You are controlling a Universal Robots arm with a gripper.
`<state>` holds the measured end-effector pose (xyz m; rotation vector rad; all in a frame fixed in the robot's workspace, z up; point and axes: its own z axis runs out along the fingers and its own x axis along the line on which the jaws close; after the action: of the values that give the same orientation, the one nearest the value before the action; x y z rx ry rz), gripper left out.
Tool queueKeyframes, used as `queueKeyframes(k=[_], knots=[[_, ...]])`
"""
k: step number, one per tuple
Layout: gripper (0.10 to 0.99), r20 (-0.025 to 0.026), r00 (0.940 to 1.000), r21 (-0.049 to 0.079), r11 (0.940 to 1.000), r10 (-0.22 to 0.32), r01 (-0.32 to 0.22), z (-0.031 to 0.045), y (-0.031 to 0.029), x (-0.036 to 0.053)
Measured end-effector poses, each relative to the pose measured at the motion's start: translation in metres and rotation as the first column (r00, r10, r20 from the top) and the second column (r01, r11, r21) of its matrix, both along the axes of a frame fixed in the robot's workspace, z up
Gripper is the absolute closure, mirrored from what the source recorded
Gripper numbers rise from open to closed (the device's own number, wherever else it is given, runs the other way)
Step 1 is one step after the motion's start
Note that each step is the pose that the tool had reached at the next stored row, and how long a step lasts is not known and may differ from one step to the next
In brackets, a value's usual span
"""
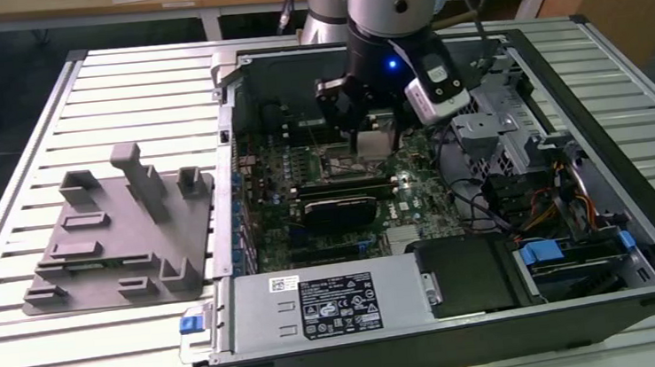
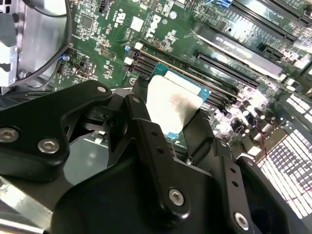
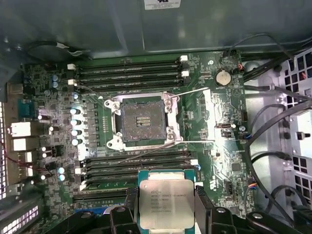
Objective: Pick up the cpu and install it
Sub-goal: 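Pick up the cpu and move it towards the insertion slot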
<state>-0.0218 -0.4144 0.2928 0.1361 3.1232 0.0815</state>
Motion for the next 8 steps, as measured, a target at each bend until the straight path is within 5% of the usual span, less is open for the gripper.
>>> queueKeyframes(k=[8], knots=[[0.545,-0.0008,1.0,0.0,1.0,0.0,0.0,-0.0116,0.0083,0.0]])
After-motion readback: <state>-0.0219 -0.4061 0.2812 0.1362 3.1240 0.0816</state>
